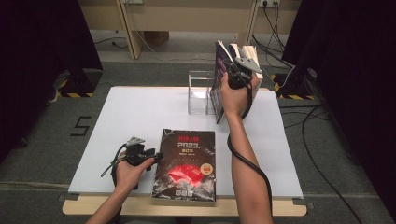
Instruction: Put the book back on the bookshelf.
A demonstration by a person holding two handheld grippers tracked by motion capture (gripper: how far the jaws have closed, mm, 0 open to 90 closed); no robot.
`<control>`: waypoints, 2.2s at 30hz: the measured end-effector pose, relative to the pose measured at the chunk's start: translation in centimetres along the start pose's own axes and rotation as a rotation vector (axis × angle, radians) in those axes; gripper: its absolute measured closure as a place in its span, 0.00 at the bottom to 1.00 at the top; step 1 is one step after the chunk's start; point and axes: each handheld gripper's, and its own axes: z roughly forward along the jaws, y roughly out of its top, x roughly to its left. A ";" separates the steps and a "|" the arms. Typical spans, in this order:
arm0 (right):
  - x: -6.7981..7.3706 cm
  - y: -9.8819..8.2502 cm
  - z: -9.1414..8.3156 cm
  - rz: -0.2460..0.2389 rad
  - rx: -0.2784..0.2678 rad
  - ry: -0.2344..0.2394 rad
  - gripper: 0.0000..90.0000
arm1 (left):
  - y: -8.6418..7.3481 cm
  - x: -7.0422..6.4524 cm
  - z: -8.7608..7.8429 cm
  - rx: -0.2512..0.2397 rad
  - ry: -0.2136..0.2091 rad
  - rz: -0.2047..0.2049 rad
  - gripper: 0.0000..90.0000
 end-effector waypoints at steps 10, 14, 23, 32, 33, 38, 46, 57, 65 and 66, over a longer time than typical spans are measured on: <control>0.1 0.2 0.3 0.002 0.003 -0.005 0.94 | 0.0 0.0 0.0 -0.001 0.000 -0.001 0.56; 0.1 0.3 0.5 -0.005 0.000 -0.006 0.94 | 0.0 0.0 0.0 -0.001 -0.001 0.000 0.56; 0.3 0.4 0.8 -0.002 0.002 -0.010 0.94 | -0.1 0.0 0.0 -0.001 -0.002 0.000 0.56; 0.6 0.3 0.9 -0.014 -0.002 -0.012 0.94 | 0.0 0.0 0.0 -0.001 -0.003 0.002 0.56; 0.6 0.3 0.9 -0.022 -0.004 -0.014 0.94 | 0.0 0.0 0.1 -0.001 -0.004 0.001 0.56; 0.8 0.3 1.0 -0.024 -0.006 -0.018 0.93 | 0.0 0.0 0.1 -0.003 -0.003 0.002 0.56; 1.0 0.2 1.1 -0.023 -0.001 -0.017 0.94 | 0.0 0.1 0.1 -0.002 -0.005 0.000 0.56; 1.2 -0.1 1.6 -0.021 0.003 -0.030 0.93 | -0.1 0.1 0.0 0.001 -0.007 -0.001 0.56; 1.3 -0.9 2.1 -0.017 0.017 -0.038 0.93 | -0.1 0.1 0.0 0.001 -0.005 0.002 0.57; 1.3 -0.9 2.1 -0.014 0.018 -0.039 0.93 | -0.1 0.2 0.0 0.001 -0.005 0.002 0.57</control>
